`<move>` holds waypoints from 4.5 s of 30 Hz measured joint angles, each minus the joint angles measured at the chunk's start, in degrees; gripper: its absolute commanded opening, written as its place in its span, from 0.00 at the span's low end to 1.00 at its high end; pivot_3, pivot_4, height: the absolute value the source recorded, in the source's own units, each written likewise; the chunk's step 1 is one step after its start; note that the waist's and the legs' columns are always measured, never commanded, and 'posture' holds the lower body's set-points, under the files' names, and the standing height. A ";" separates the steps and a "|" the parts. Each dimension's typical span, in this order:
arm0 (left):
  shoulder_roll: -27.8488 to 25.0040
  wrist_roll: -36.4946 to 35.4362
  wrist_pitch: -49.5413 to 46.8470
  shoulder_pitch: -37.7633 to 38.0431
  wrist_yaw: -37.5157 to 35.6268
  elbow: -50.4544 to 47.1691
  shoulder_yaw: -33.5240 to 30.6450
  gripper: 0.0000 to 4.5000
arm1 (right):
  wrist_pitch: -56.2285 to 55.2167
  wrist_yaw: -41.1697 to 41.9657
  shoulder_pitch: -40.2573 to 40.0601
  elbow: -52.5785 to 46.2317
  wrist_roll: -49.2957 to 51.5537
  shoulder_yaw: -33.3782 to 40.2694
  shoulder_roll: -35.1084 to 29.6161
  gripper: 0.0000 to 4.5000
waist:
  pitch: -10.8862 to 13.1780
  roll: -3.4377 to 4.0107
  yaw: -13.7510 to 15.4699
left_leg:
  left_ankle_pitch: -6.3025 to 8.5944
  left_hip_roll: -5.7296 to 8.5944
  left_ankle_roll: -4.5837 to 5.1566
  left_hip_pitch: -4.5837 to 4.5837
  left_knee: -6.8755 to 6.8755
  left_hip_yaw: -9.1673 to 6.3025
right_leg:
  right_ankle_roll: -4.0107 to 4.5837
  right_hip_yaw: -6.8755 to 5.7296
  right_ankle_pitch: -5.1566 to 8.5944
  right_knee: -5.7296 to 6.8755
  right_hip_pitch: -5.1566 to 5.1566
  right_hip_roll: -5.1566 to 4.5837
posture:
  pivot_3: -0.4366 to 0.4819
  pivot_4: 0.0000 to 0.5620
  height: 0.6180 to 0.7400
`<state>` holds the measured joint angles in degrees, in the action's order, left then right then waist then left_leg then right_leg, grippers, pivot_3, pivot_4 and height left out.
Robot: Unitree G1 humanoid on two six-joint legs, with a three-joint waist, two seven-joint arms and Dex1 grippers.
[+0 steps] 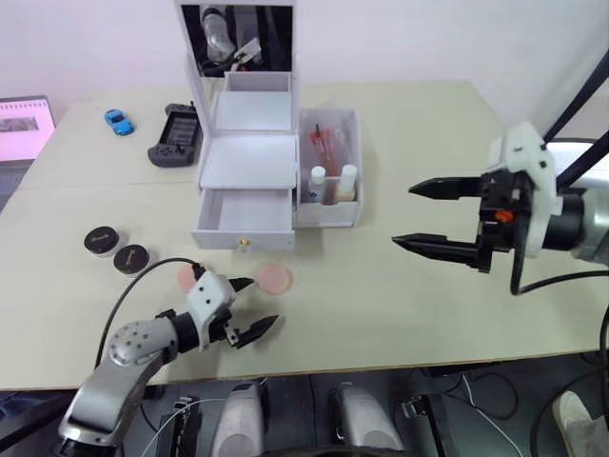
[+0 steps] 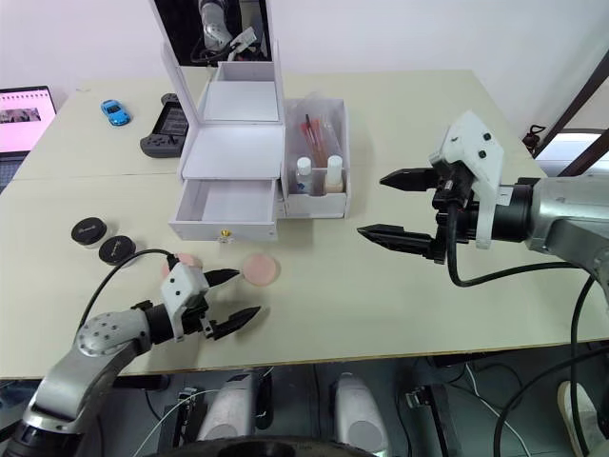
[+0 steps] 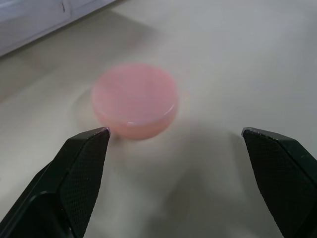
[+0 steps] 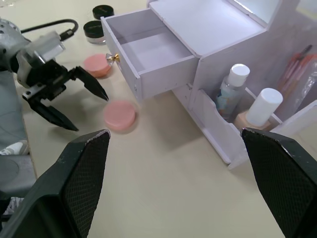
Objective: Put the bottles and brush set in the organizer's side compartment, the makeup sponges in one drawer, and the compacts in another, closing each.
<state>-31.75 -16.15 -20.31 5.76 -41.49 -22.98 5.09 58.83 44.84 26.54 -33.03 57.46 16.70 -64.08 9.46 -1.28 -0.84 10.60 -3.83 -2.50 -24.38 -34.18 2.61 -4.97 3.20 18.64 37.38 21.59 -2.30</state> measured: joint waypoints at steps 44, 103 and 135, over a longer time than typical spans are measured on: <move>-7.00 -14.28 -5.20 -3.80 -10.85 -10.42 -5.86 0.59 | -1.81 0.67 4.64 2.42 -0.09 -5.76 -0.02 1.00 | 0.00 0.00 0.00 | 0.00 -0.01 0.00 -0.03 -0.03 0.03 | -0.03 -0.02 -0.01 -0.03 -0.01 -0.09 | 0.48 0.27 1.00; -14.41 -15.14 -23.04 -33.58 -2.53 8.11 -14.15 0.99 | -1.40 5.24 17.23 11.65 -4.39 -10.40 5.54 1.00 | 0.04 -0.03 -0.07 | -0.01 -0.17 0.00 -0.10 -0.05 -0.24 | -0.26 0.02 -0.12 0.28 0.16 0.50 | 0.48 0.27 1.00; -9.13 -11.21 1.62 18.07 -12.96 10.21 -47.57 0.99 | -23.32 22.82 5.54 31.98 -24.88 -11.72 2.31 1.00 | 0.01 -0.08 0.18 | 0.00 -0.16 -0.02 -0.02 -0.07 0.12 | 0.23 0.15 0.14 0.57 0.67 0.16 | 0.48 0.27 1.00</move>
<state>-40.88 -27.36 -18.69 23.83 -54.45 -12.77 -42.47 35.51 67.66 32.08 -1.05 32.58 4.98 -61.76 9.47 -1.36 -0.66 10.59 -3.99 -2.51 -24.40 -34.25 2.73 -4.74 3.35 18.78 37.95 22.25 -2.14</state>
